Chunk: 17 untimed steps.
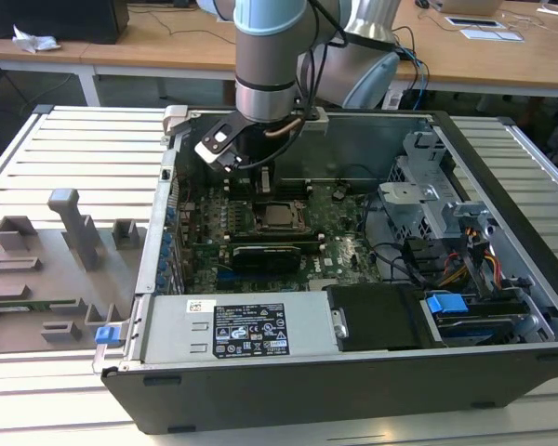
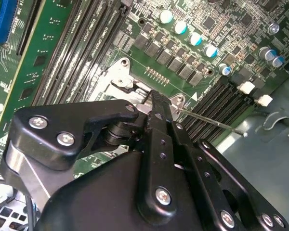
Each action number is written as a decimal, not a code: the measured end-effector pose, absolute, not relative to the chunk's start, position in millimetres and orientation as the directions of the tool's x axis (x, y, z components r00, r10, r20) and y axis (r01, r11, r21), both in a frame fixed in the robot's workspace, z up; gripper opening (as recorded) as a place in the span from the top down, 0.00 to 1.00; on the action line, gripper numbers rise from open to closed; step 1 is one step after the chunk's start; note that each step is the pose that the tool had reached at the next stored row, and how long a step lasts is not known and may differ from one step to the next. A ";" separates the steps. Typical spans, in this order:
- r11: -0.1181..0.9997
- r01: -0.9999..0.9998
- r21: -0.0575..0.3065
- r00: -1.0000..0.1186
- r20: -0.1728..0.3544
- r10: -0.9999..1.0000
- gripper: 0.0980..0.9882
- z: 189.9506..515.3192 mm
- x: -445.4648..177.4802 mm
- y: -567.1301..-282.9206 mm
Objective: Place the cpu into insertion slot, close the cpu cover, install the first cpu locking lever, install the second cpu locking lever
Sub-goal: 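Close the cpu cover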
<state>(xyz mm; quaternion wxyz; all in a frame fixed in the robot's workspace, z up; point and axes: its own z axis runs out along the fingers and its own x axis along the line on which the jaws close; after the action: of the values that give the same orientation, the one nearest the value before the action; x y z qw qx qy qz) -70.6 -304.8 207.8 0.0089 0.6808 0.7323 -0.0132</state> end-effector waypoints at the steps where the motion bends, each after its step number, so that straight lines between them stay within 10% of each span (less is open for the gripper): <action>1: 0.073 0.997 -0.007 -0.073 -0.031 0.997 0.99 207.1 -71.4 -304.8; 17: 0.078 0.997 -0.009 -0.078 -0.031 0.996 0.99 209.2 -38.0 -304.8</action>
<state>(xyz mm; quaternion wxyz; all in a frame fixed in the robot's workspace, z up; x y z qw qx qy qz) -38.0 -304.8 209.2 0.0084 0.6790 0.7339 -0.0136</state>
